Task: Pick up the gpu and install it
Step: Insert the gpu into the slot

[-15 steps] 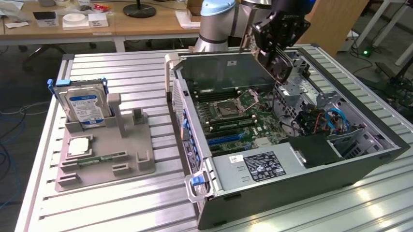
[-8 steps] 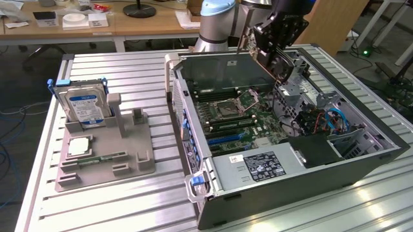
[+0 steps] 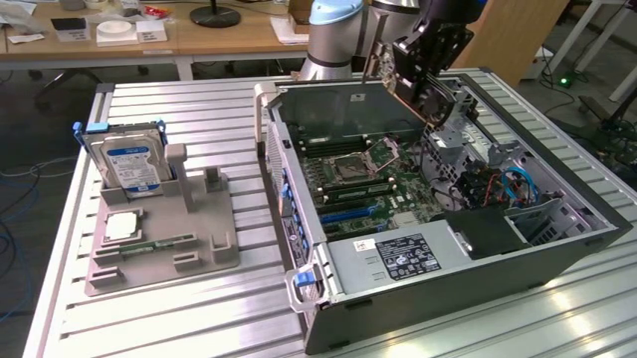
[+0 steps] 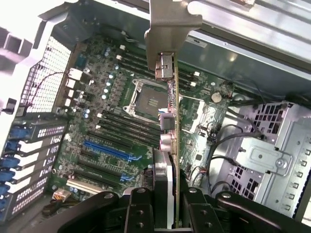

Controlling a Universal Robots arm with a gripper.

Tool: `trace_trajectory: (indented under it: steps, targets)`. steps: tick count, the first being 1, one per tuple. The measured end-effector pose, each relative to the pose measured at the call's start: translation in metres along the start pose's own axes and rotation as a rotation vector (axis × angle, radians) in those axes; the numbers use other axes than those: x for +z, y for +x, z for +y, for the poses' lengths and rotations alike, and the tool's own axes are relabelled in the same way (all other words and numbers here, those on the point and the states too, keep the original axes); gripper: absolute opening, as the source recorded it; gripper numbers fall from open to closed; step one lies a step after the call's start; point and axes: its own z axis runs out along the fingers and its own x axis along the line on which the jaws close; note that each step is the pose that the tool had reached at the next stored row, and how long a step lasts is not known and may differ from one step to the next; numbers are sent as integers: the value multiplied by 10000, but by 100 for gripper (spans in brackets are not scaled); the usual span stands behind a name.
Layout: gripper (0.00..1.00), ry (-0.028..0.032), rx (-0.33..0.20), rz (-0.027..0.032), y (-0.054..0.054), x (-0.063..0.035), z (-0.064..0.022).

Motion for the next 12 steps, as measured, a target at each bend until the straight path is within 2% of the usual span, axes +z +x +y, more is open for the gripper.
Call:
trace_trajectory:
  steps: [12]
  targets:
    - [28, -21, -1124, 57, 1, 0, -2]
